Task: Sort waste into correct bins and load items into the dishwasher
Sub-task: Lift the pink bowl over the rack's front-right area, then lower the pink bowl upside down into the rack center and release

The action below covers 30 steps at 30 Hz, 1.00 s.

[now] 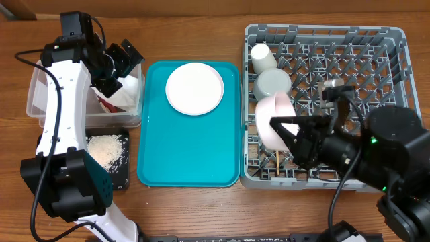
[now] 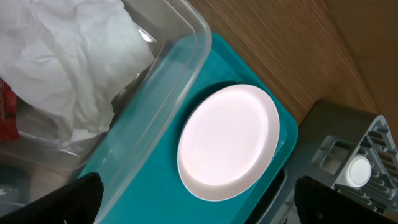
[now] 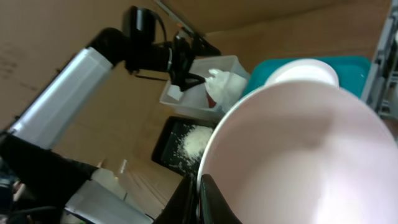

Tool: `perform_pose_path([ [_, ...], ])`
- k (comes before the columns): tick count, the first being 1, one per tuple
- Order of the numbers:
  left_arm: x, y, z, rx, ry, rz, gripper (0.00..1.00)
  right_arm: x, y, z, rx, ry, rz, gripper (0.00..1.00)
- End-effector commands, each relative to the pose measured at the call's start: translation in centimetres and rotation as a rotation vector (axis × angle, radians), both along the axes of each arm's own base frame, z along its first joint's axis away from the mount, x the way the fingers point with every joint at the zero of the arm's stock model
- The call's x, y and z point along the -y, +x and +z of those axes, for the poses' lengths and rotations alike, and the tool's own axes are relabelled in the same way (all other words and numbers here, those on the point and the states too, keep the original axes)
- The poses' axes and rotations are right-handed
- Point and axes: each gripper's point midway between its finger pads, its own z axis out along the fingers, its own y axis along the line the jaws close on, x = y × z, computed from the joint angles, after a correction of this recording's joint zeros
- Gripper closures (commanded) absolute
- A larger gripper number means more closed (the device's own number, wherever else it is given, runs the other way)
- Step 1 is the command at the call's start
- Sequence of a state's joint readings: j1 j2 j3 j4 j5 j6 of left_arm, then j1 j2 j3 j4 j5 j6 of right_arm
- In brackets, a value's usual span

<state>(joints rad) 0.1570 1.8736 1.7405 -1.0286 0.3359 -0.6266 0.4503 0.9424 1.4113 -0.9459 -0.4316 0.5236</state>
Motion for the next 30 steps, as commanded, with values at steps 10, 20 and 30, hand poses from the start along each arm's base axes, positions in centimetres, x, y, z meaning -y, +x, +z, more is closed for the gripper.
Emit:
perform_pose_path([
  [10,0.2,0.2,0.8,0.021,0.007,0.001,0.00,-0.7,5.6,-3.1,-0.213,0.240,0.373,0.96],
  [20,0.2,0.2,0.8,0.021,0.007,0.001,0.00,2.2,11.7,-10.2,-0.457,0.396,0.362,0.96],
  [30,0.2,0.2,0.8,0.021,0.007,0.001,0.00,3.1,10.4,-15.6,-0.620,0.512,0.331,0.96],
])
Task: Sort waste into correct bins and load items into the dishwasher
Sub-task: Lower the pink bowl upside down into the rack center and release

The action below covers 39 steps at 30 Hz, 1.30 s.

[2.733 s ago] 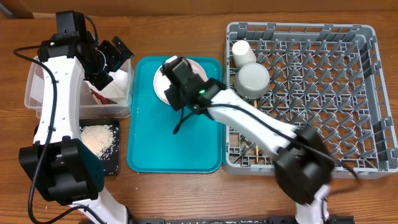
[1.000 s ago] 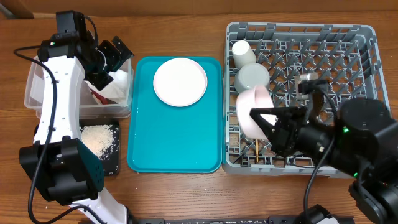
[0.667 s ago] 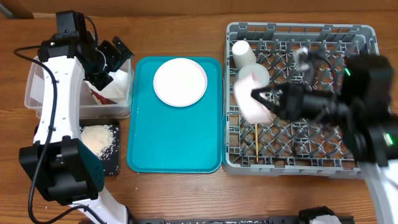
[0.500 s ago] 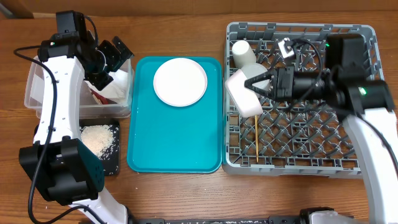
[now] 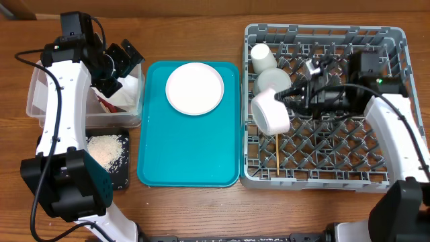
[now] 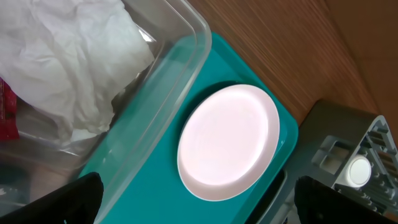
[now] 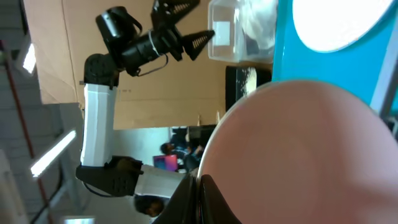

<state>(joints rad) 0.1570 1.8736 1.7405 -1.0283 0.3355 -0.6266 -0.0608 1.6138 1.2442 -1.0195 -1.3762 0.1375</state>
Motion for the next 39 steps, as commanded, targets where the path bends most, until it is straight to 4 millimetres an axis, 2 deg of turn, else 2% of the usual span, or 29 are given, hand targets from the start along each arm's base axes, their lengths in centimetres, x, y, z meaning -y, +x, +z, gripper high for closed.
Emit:
perform_pose_path([
  [1,0.2,0.2,0.8,0.020,0.007,0.001,0.00,-0.1,-0.8,-0.8,-0.031,0.069,0.012,0.96],
  [5,0.2,0.2,0.8,0.020,0.007,0.001,0.00,-0.2,-1.2,-2.2,-0.060,0.072,0.009,0.96],
  [11,0.2,0.2,0.8,0.020,0.007,0.000,0.00,0.0,-0.5,-2.9,-0.173,0.051,-0.025,0.96],
  [15,0.2,0.2,0.8,0.020,0.007,0.001,0.00,0.8,1.1,-5.8,-0.347,-0.101,-0.154,0.96],
  [21,0.2,0.2,0.8,0.020,0.007,0.001,0.00,1.3,1.7,-6.8,-0.407,-0.150,-0.212,0.96],
  [24,0.2,0.2,0.8,0.020,0.007,0.001,0.00,2.4,2.3,-8.8,-0.446,-0.258,-0.295,0.96],
  [32,0.2,0.2,0.8,0.021,0.007,0.001,0.00,3.7,2.9,-10.3,-0.439,-0.361,-0.362,0.95],
  [36,0.2,0.2,0.8,0.020,0.007,0.001,0.00,4.9,3.3,-11.7,-0.419,-0.459,-0.415,0.87],
  [39,0.2,0.2,0.8,0.020,0.007,0.001,0.00,5.4,3.4,-12.1,-0.321,-0.516,-0.386,0.80],
])
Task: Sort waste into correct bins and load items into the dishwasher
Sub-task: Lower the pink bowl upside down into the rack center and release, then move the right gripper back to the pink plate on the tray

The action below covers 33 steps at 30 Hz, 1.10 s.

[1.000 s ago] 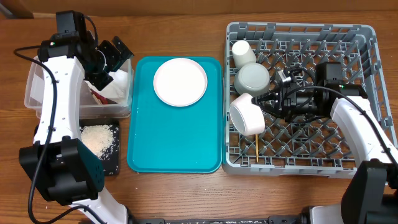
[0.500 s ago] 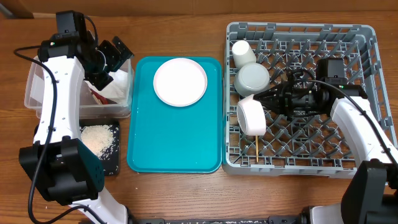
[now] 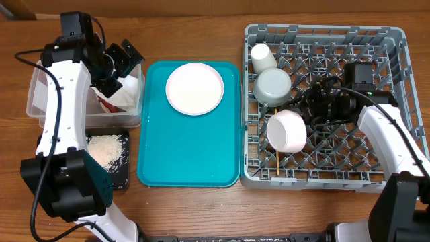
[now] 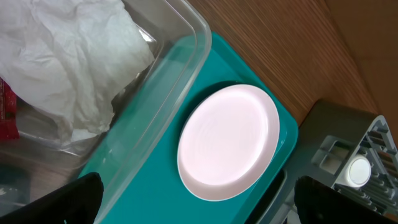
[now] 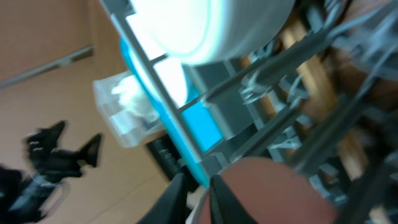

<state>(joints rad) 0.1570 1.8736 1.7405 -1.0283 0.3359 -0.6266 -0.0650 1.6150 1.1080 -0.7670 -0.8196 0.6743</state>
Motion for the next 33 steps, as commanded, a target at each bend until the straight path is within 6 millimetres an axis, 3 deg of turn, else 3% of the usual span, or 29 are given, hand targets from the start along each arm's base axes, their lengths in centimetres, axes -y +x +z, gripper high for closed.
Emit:
perform_pose_path([
  [1,0.2,0.2,0.8,0.021,0.007,0.001,0.00,0.9,0.3,-1.0,0.091,-0.112,0.064,0.74],
  [6,0.2,0.2,0.8,0.020,0.007,0.001,0.00,1.3,0.6,-1.2,0.140,-0.160,0.092,0.60],
  [10,0.2,0.2,0.8,0.020,0.007,0.001,0.00,2.6,1.2,-1.4,0.169,-0.240,0.095,0.56],
  [13,0.2,0.2,0.8,0.020,0.007,0.001,0.00,3.8,1.8,0.5,0.233,-0.285,0.134,0.51],
  [16,0.2,0.2,0.8,0.021,0.007,0.001,0.00,7.0,2.3,2.9,0.202,-0.425,0.092,0.50],
  [18,0.2,0.2,0.8,0.020,0.007,0.001,0.00,8.7,2.0,4.6,0.160,-0.514,0.066,0.50],
  [20,0.2,0.2,0.8,0.020,0.007,0.001,0.00,9.0,0.8,6.2,0.117,-0.537,0.079,0.52],
  [22,0.2,0.2,0.8,0.020,0.007,0.001,0.00,8.4,-0.6,6.7,0.080,-0.532,0.119,0.61],
  [25,0.2,0.2,0.8,0.020,0.007,0.001,0.00,7.2,-3.5,6.2,0.004,-0.521,0.226,0.89],
  [26,0.2,0.2,0.8,0.020,0.007,0.001,0.00,6.8,-4.6,6.1,-0.024,-0.516,0.264,0.94],
  [29,0.2,0.2,0.8,0.020,0.007,0.001,0.00,5.1,-6.2,6.1,-0.057,-0.496,0.341,0.92],
  [33,0.2,0.2,0.8,0.021,0.007,0.001,0.00,-2.6,-5.0,8.1,0.082,-0.294,0.417,0.91],
])
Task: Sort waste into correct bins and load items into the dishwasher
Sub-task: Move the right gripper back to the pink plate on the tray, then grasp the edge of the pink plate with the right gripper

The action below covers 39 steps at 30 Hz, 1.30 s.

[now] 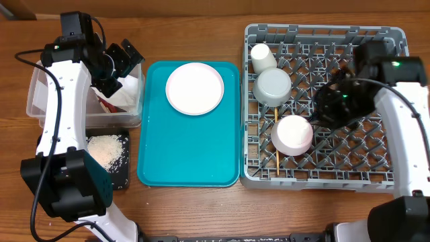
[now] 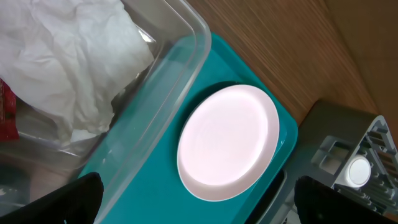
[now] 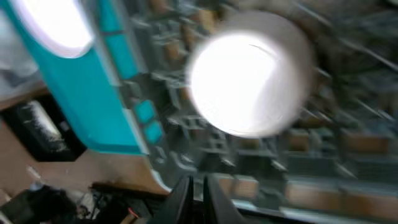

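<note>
A pale pink bowl (image 1: 291, 134) lies upside down in the grey dishwasher rack (image 1: 396, 101), and shows blurred in the right wrist view as the bowl (image 3: 249, 84). My right gripper (image 1: 325, 107) hovers just right of it; its fingers (image 3: 185, 193) stand a narrow gap apart with nothing between them. A white plate (image 1: 195, 89) sits on the teal tray (image 1: 188, 154). My left gripper (image 1: 124, 59) hangs wide open over the right edge of the clear bin (image 1: 37, 101), empty, with the plate (image 2: 227, 143) below it.
The rack also holds a grey bowl (image 1: 272, 86), a white cup (image 1: 262, 57) and a wooden stick (image 1: 277, 160). Crumpled paper and a red wrapper (image 2: 68, 62) fill the clear bin. A black tray of rice (image 1: 107, 151) sits in front of it.
The bowl has tipped from leaning on its side to lying bottom up in the rack. My right gripper has let it go and sits higher and further right. The left arm is unchanged.
My right gripper held the pink bowl by its rim over the rack's front left. Then it carried it at the rack's left edge, then set it leaning among the tines. Now the bowl rests inverted and free. The left gripper stayed open over the bin throughout.
</note>
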Tool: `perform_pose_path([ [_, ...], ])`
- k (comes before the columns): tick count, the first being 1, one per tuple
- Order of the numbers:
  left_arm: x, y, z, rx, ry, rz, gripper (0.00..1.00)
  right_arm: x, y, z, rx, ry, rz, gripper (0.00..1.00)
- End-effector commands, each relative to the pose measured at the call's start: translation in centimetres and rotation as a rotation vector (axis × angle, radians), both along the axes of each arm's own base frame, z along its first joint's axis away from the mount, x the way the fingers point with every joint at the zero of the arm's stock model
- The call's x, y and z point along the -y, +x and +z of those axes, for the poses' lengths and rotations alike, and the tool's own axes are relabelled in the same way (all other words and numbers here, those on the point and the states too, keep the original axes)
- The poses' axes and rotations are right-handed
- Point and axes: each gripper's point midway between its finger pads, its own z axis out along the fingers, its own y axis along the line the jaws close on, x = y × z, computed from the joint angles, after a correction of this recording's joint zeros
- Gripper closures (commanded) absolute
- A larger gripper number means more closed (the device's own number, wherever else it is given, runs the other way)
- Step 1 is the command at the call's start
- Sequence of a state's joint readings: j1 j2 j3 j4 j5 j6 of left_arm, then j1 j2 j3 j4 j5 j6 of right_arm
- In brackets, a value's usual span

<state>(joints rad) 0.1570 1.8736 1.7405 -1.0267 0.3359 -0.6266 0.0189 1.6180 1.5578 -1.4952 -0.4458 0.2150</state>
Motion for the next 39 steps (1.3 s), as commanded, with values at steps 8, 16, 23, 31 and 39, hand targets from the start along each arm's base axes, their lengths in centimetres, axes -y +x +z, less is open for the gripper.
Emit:
perform_pose_path([
  [8,0.2,0.2,0.8,0.019,0.007,0.001,0.00,-21.0,2.6,3.4,0.398,0.117,0.177,0.86],
  [16,0.2,0.2,0.8,0.019,0.007,0.001,0.00,-27.1,1.6,0.3,0.645,-0.163,0.236,0.78],
  [23,0.2,0.2,0.8,0.019,0.007,0.001,0.00,-28.1,2.5,-3.7,0.625,-0.229,0.284,0.73],
  [31,0.2,0.2,0.8,0.019,0.007,0.001,0.00,-26.6,7.3,-2.4,0.776,-0.308,0.154,0.72],
  [39,0.2,0.2,0.8,0.019,0.007,0.001,0.00,-25.7,13.9,-6.2,0.804,-0.286,0.028,0.54],
])
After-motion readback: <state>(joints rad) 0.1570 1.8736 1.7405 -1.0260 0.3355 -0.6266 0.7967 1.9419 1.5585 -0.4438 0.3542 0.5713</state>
